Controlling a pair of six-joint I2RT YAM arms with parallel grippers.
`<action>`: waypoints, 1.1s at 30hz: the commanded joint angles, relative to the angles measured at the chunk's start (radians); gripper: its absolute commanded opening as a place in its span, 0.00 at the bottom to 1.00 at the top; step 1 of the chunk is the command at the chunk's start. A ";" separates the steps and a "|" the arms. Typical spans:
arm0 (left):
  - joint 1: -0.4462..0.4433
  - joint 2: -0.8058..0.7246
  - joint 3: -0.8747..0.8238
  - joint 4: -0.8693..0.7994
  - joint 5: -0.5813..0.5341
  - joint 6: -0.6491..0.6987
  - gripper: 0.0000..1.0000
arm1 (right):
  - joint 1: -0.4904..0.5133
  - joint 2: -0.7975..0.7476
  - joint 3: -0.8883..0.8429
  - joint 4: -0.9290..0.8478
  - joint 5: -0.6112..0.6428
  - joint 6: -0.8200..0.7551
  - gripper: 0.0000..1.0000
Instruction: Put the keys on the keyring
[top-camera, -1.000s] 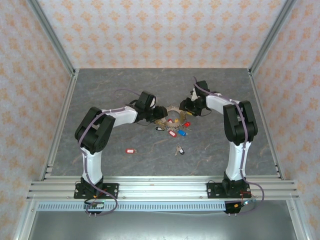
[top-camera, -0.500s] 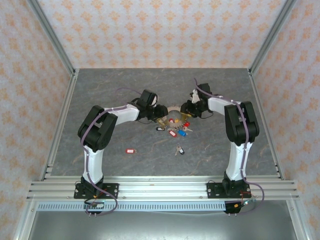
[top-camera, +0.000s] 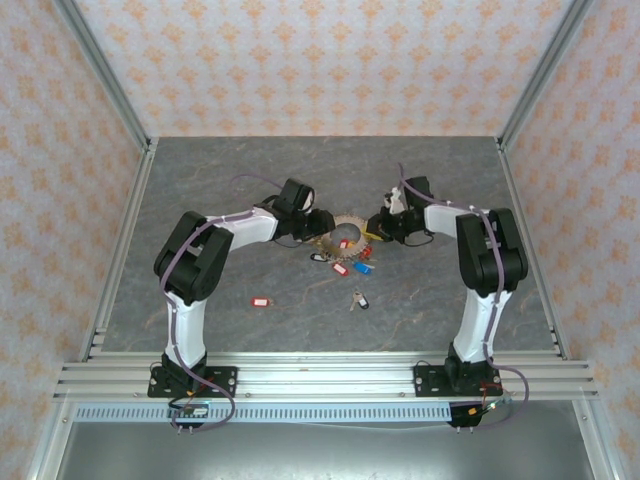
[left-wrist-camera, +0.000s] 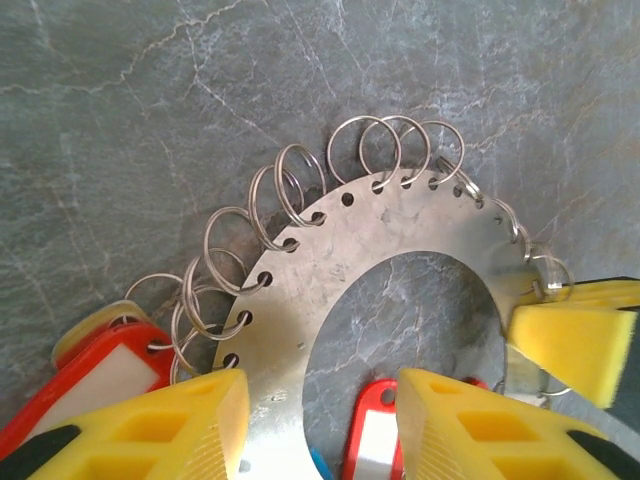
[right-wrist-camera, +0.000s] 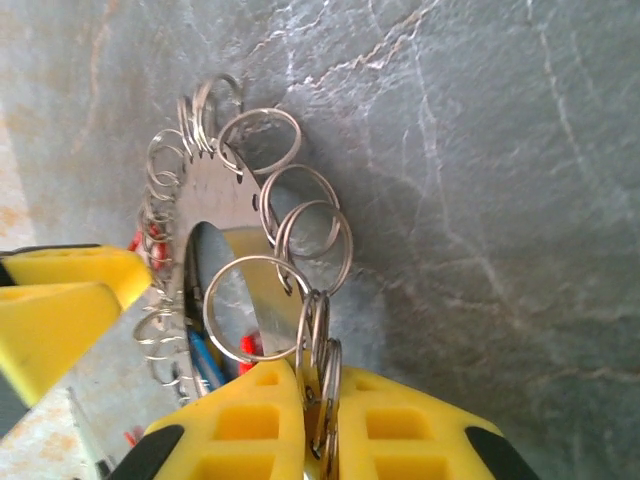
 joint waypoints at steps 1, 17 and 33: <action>-0.007 -0.060 -0.010 -0.108 -0.065 0.037 0.48 | -0.010 -0.064 -0.061 0.094 -0.031 0.072 0.06; -0.005 -0.424 -0.322 0.146 -0.092 -0.239 0.70 | -0.015 -0.397 -0.366 0.618 0.084 0.582 0.04; -0.019 -0.464 -0.273 0.340 0.039 -0.328 0.55 | -0.006 -0.686 -0.459 0.651 0.204 0.766 0.04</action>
